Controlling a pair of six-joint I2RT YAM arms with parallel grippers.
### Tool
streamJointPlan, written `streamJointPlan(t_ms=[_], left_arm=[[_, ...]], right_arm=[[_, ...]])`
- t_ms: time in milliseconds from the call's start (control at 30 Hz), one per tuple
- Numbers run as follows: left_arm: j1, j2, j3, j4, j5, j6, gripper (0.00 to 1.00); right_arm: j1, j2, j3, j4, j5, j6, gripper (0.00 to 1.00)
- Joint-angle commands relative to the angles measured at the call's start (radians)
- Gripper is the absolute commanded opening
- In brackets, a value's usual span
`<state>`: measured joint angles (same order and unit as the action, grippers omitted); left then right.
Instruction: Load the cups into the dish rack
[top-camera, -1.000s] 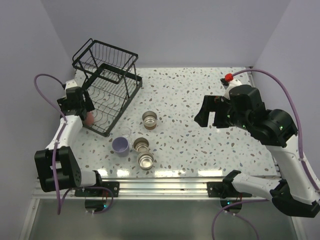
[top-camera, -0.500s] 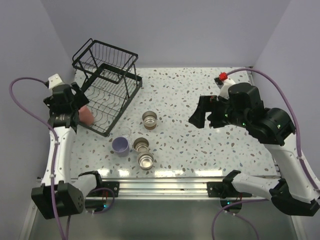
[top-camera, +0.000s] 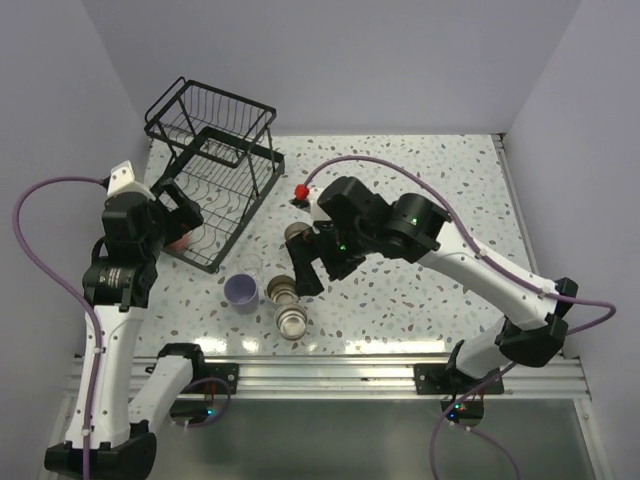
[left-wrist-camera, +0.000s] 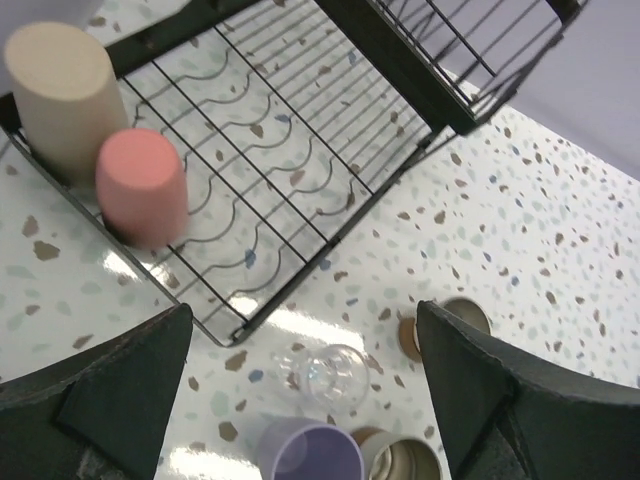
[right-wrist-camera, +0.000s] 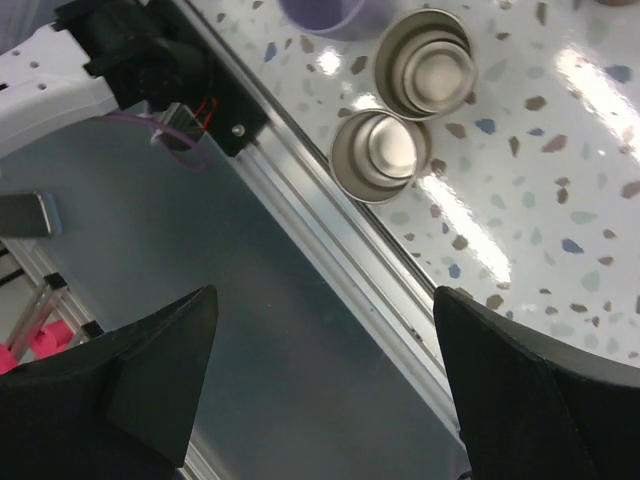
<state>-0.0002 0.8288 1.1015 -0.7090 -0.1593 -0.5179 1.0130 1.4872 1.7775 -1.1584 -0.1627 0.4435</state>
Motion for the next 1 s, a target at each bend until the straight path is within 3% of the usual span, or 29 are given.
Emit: streamJointPlan(t_ms=[0, 133, 367, 600, 967], left_arm=[[-0.026, -0.048, -0.009, -0.128, 0.075, -0.059, 0.95], [-0.026, -0.129, -0.068, -0.179, 0.121, -0.077, 0.93], [-0.026, -0.227, -0.126, -0.228, 0.178, -0.111, 0.90], [-0.026, -0.255, -0.181, -0.228, 0.190, -0.123, 0.89], [-0.026, -0.203, -0.180, -0.179, 0.202, -0.097, 0.88]], right_arm=[[0.064, 0.039, 0.063, 0.081, -0.052, -0.019, 0.92], [0.127, 0.152, 0.112, 0.126, 0.008, 0.004, 0.88], [0.134, 0.264, 0.142, 0.229, 0.031, 0.082, 0.82], [0.131, 0.278, 0.025, 0.396, 0.045, 0.173, 0.74], [0.131, 0.515, 0.157, 0.312, 0.107, 0.133, 0.70]])
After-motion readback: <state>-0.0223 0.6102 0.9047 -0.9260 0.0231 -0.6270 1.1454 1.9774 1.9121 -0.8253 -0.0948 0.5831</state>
